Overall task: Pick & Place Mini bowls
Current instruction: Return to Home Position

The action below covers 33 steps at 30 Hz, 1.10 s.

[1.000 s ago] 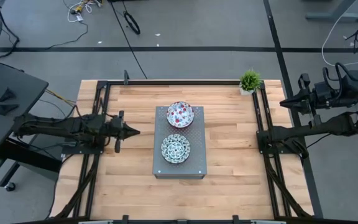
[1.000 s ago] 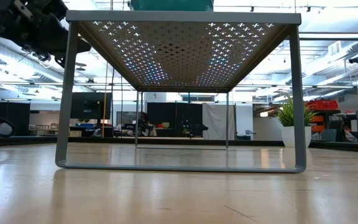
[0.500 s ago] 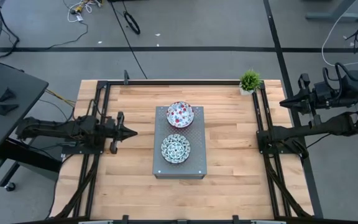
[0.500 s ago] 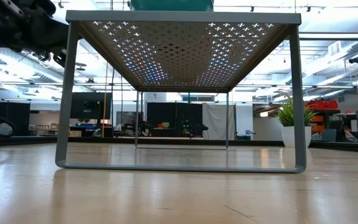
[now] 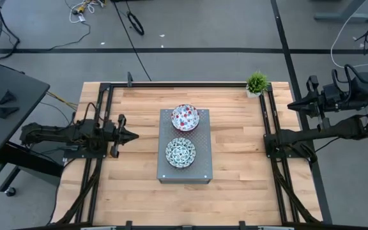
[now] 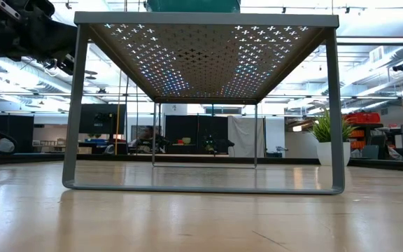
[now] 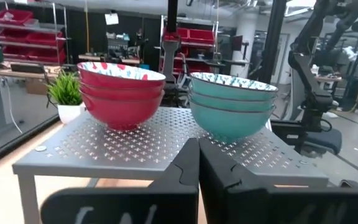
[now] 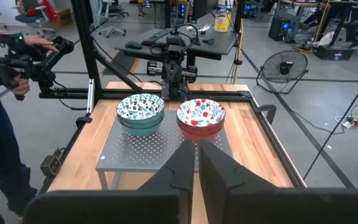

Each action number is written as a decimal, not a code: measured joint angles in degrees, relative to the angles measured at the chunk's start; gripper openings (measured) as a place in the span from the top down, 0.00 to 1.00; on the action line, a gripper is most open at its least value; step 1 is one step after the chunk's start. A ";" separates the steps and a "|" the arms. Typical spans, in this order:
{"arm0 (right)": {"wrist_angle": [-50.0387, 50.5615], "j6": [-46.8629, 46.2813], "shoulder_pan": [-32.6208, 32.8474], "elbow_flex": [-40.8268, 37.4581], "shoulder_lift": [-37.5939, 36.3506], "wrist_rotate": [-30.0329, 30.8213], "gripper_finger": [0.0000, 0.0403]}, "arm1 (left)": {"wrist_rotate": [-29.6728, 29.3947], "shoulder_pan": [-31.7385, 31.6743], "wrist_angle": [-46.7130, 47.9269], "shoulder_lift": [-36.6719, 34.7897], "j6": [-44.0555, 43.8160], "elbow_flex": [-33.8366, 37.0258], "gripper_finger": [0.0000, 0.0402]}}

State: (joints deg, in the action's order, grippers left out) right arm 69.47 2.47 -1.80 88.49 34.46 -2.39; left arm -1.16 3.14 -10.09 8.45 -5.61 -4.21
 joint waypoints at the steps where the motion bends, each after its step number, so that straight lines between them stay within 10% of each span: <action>1: 0.00 -0.01 0.02 0.00 0.00 0.00 0.93 | -0.10 -0.01 0.14 -0.35 0.53 0.00 1.00; 33: 0.00 -0.01 0.00 0.00 0.00 -0.02 0.93 | 1.85 -0.08 1.49 -3.43 7.63 3.67 1.00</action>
State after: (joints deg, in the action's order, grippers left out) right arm 69.47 2.46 -1.80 88.49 34.46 -2.41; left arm 0.70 3.06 -8.60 5.02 2.02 -0.54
